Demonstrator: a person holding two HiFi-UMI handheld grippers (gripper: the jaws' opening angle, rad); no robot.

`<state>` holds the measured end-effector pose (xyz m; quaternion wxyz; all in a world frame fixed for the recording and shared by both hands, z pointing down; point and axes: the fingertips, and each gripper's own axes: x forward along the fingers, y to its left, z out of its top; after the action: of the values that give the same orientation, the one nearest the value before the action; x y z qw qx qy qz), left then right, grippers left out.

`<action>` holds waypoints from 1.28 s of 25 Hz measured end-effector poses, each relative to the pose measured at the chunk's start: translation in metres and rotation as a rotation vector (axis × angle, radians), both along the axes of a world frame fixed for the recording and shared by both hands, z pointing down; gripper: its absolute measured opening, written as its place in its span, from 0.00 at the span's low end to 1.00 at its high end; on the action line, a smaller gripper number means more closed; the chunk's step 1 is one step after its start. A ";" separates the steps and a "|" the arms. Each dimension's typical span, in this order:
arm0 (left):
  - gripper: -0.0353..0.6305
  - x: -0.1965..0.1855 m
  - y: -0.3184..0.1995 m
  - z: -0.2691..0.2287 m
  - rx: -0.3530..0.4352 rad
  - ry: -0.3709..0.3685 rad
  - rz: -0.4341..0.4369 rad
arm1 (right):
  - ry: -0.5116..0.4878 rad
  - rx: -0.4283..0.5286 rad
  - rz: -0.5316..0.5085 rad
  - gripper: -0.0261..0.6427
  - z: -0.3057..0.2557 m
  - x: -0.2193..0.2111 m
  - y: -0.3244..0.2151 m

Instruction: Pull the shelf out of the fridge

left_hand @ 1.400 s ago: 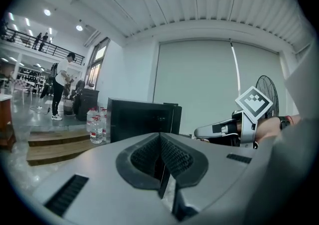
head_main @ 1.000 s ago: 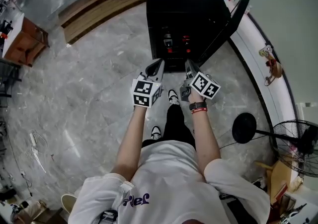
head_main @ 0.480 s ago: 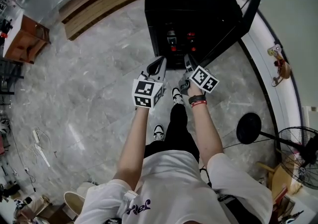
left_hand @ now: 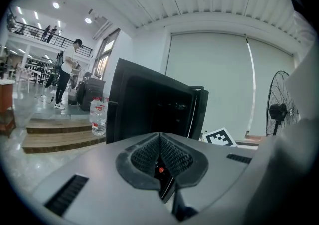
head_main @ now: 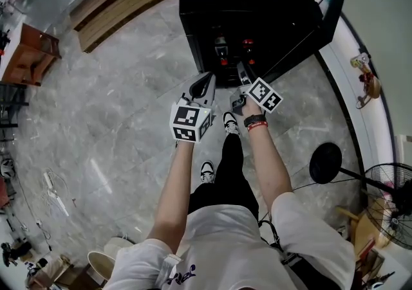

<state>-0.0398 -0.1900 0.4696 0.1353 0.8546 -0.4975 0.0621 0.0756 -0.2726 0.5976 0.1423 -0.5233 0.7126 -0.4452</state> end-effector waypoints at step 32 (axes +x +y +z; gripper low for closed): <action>0.08 -0.016 -0.052 0.064 -0.020 0.036 -0.055 | -0.628 -0.020 0.204 0.58 0.105 -0.010 -0.110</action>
<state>-0.0560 -0.2420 0.5331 0.1543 0.8402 -0.5176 0.0481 0.0652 -0.3823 0.7021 0.3937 -0.4304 0.5735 -0.5752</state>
